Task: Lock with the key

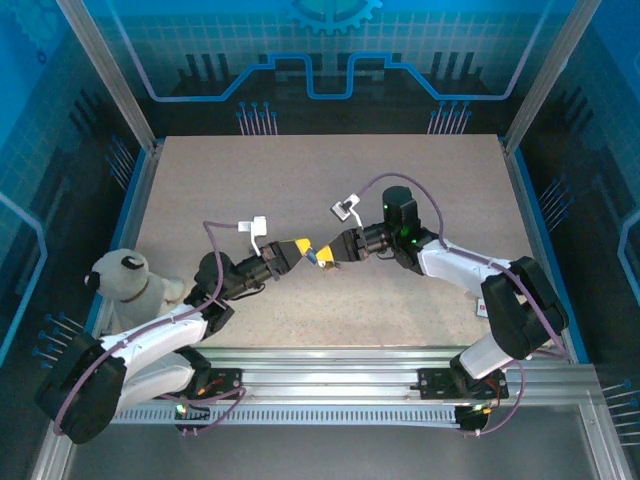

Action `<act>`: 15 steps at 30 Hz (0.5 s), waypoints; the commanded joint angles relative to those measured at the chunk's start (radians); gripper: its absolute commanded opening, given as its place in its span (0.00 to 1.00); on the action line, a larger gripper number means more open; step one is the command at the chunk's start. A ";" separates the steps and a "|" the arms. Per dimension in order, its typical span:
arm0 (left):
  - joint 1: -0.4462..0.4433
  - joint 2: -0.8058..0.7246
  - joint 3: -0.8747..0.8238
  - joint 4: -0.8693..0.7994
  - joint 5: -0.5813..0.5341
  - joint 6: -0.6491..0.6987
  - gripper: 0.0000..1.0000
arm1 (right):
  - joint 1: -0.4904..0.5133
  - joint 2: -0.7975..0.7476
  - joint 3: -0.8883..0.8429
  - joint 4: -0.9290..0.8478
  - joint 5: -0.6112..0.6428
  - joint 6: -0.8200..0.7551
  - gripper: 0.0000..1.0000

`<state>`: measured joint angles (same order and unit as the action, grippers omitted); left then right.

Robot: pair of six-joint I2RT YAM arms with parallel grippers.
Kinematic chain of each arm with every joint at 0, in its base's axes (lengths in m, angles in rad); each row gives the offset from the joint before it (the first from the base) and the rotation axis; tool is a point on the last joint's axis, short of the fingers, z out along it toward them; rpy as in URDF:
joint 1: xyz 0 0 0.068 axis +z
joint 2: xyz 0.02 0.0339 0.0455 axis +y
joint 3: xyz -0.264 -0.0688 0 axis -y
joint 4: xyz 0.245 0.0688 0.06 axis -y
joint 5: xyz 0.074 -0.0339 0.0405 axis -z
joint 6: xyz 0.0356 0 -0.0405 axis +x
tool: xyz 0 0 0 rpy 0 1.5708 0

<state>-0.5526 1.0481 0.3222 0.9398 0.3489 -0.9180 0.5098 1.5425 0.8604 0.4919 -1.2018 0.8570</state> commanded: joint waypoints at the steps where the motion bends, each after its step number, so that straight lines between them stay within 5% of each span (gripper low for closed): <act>1: -0.024 0.017 -0.031 -0.031 0.099 0.000 0.00 | -0.038 -0.015 0.069 -0.013 0.132 -0.050 0.00; 15: -0.051 0.057 -0.015 -0.019 0.094 -0.002 0.00 | -0.037 0.019 0.108 -0.003 0.152 -0.018 0.00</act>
<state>-0.5529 1.0843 0.3222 0.9752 0.3103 -0.9184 0.5007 1.5505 0.8932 0.4187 -1.1759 0.8368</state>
